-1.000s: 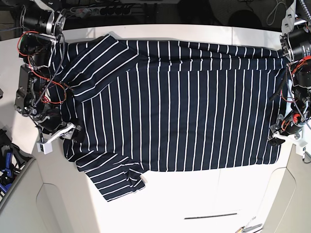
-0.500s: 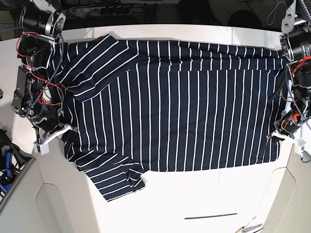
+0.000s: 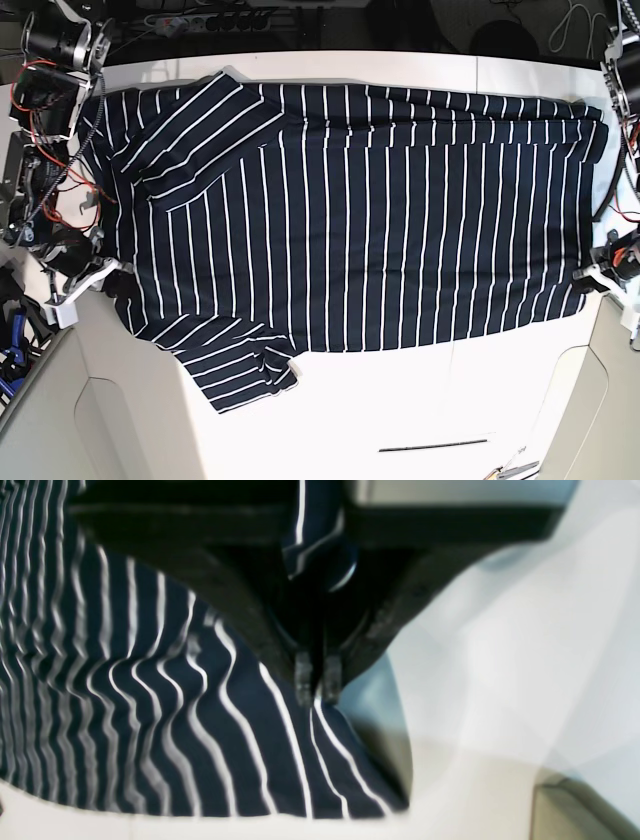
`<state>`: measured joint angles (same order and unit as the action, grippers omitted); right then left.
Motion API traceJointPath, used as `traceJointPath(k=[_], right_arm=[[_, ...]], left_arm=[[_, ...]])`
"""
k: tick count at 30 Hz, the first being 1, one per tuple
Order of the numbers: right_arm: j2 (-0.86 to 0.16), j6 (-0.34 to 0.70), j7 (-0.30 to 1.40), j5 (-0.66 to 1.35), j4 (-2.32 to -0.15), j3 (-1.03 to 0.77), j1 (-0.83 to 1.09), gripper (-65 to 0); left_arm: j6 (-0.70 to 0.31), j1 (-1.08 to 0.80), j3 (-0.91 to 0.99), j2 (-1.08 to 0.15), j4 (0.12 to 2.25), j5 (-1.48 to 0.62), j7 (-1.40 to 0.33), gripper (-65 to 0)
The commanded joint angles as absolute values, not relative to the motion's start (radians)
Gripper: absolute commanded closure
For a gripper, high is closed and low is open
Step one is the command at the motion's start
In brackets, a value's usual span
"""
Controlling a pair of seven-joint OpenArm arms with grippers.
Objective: Fold the T-shirt properly
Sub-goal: 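Fold the grasped side edge over toward the opposite side with both grippers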
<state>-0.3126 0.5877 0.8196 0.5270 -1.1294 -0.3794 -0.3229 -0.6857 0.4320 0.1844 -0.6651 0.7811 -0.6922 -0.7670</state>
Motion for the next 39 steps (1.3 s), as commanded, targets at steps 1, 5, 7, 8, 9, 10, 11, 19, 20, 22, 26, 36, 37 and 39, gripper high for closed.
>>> traceJointPath(k=[1, 5, 7, 8, 9, 10, 11, 19, 20, 22, 26, 36, 37, 39], right_arm=[[-0.339, 0.596, 0.812, 0.565, -1.167, -0.384, -0.339, 0.0], [-0.366, 0.596, 0.843, 0.588, -1.237, -0.384, -0.303, 0.0], [-0.375, 0.596, 0.843, 0.587, -1.263, -0.384, -0.279, 0.0], [-0.377, 0.595, 0.844, 0.587, -1.274, -0.384, -0.266, 0.0], [-0.377, 0.595, 0.847, 0.587, -1.281, -0.384, -0.254, 0.0], [-0.377, 0.595, 0.846, 0.587, -1.288, -0.384, -0.241, 0.0], [-0.377, 0.595, 0.846, 0.587, -1.295, -0.384, -0.228, 0.0], [-0.382, 0.595, 0.846, 0.595, -1.313, -0.426, -0.152, 0.0], [-0.382, 0.595, 0.847, 0.594, -1.313, -0.435, -0.145, 0.0], [-0.382, 0.593, 0.846, 0.592, -1.313, -0.451, -0.126, 0.0], [-0.382, 0.590, 0.841, 0.566, -1.312, -0.461, -0.095, 0.0], [-0.382, 0.566, 0.698, 0.520, -1.312, -0.540, -0.091, -37.9], [-0.381, 0.559, 0.672, 0.521, -1.312, -0.557, -0.094, -37.9], [-0.381, 0.553, 0.646, 0.523, -1.312, -0.584, -0.111, -37.9]], left_arm=[[-0.698, 0.444, 0.189, -0.695, 0.825, -0.723, -0.777, 0.0], [-0.698, 0.390, 0.189, -0.718, 0.928, -0.729, -0.818, 0.0], [-0.698, 0.350, 0.189, -0.725, 0.974, -0.729, -0.820, 0.0], [-0.698, 0.329, 0.189, -0.727, 0.996, -0.730, -0.820, 0.0], [-0.698, 0.310, 0.189, -0.729, 1.014, -0.731, -0.820, 0.0], [-0.698, 0.290, 0.189, -0.732, 1.032, -0.737, -0.820, 0.0], [-0.698, 0.271, 0.189, -0.732, 1.050, -0.740, -0.820, 0.0], [-0.698, 0.118, 0.191, -0.738, 1.194, -0.736, -0.820, 0.0], [-0.698, 0.102, 0.191, -0.737, 1.206, -0.736, -0.820, 0.0], [-0.698, 0.075, 0.191, -0.737, 1.220, -0.735, -0.808, 0.0], [-0.698, 0.051, 0.191, -0.737, 1.221, -0.730, -0.774, 0.0], [-0.698, 0.050, 0.191, -0.736, 1.221, -0.733, -0.758, 0.0], [-0.698, 0.049, 0.191, -0.736, 1.221, -0.733, -0.758, 0.0], [-0.698, 0.049, 0.191, -0.736, 1.221, -0.731, -0.759, 0.0]])
